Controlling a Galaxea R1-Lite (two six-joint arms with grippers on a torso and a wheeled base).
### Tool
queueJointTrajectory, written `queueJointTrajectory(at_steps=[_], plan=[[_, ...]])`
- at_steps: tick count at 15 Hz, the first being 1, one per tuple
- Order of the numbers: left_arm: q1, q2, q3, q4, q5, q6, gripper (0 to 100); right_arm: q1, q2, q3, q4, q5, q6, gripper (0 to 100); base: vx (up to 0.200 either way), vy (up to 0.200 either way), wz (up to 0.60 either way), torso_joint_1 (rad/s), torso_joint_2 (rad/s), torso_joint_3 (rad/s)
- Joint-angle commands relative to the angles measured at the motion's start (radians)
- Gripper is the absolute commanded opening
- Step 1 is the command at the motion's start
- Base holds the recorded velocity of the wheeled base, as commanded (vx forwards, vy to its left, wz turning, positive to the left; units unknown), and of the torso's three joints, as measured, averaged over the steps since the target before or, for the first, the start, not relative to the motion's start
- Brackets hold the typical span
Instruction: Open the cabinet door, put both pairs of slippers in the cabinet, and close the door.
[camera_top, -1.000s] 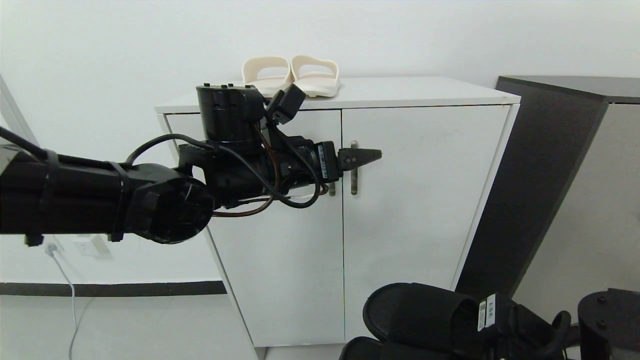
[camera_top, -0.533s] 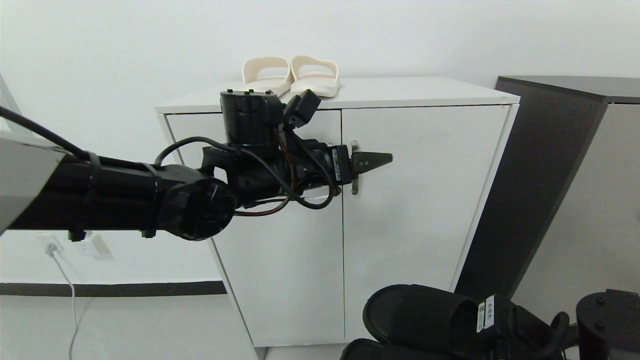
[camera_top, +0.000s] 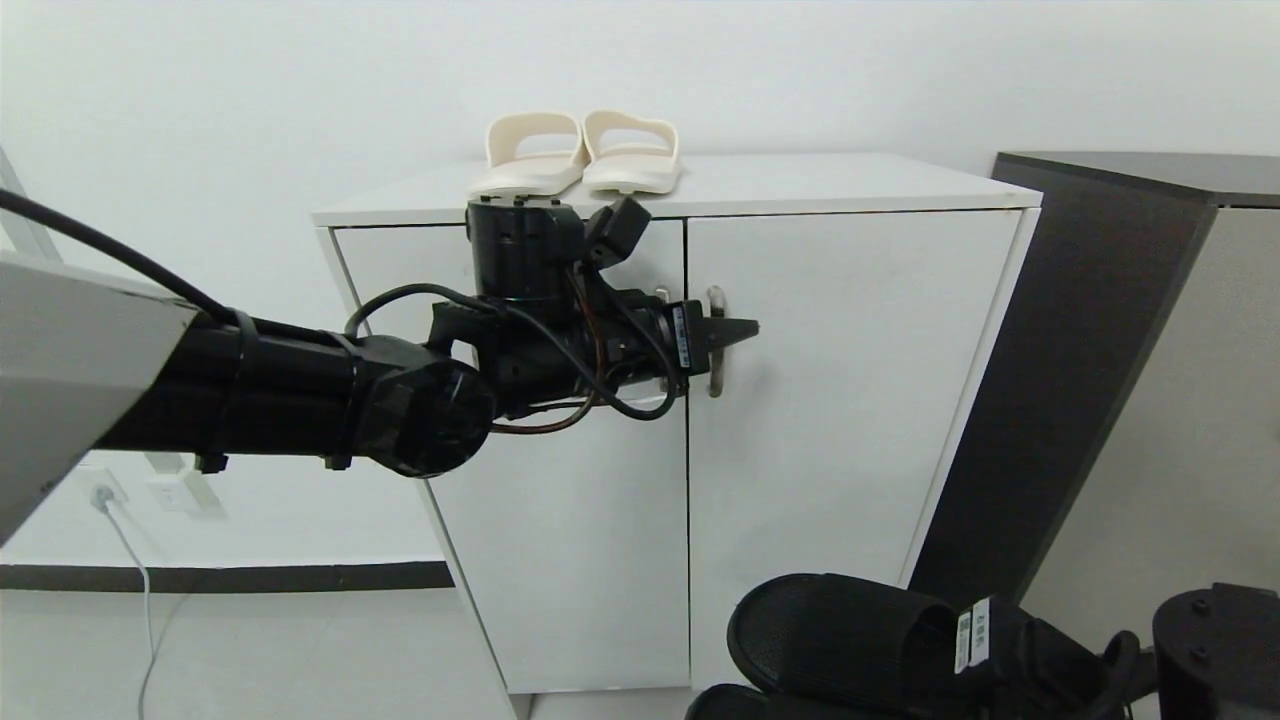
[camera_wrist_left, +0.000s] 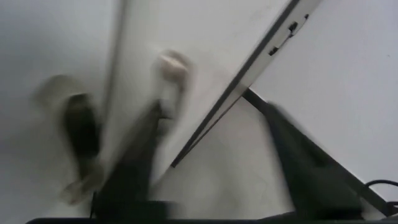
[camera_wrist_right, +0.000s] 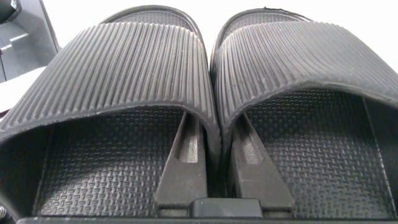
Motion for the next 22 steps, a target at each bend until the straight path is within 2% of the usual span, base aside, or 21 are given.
queueJointTrajectory(at_steps=[1,3,9,12,15,17,20,22], plan=[[-0.001,-0.024,0.021,-0.007,0.006,0.0,0,0.001,-0.003,0.004,0.0,0.003,-0.019,0,0.0,0.0,0.0,0.0,0.0,0.0],[-0.003,-0.06,0.067,-0.011,0.008,0.001,0,0.004,-0.009,0.012,0.0,0.006,-0.03,0,0.0,0.0,0.0,0.0,0.0,0.0],[-0.018,-0.211,0.219,-0.014,0.008,0.036,0,0.015,-0.004,0.023,0.0,0.004,-0.031,0,0.0,0.0,0.0,0.0,0.0,0.0],[-0.016,-0.282,0.268,-0.014,0.008,0.033,0,0.021,-0.004,0.023,0.0,0.001,-0.033,0,0.0,0.0,0.0,0.0,0.0,0.0],[0.039,-0.247,0.249,-0.016,0.009,0.03,0,0.024,-0.004,0.024,0.0,-0.002,-0.033,0,0.0,0.0,0.0,0.0,0.0,0.0],[0.077,-0.204,0.232,-0.071,0.008,0.016,0,0.024,-0.006,0.026,0.0,-0.002,-0.033,0,0.0,0.0,0.0,0.0,0.0,0.0],[0.082,-0.101,0.196,-0.223,0.006,0.015,0,0.024,-0.006,0.026,0.0,-0.002,-0.033,0,0.0,0.0,0.0,0.0,0.0,0.0],[0.07,-0.064,0.171,-0.237,0.008,0.015,0,0.027,-0.006,0.026,0.0,-0.002,-0.033,0,0.0,0.0,0.0,0.0,0.0,0.0]])
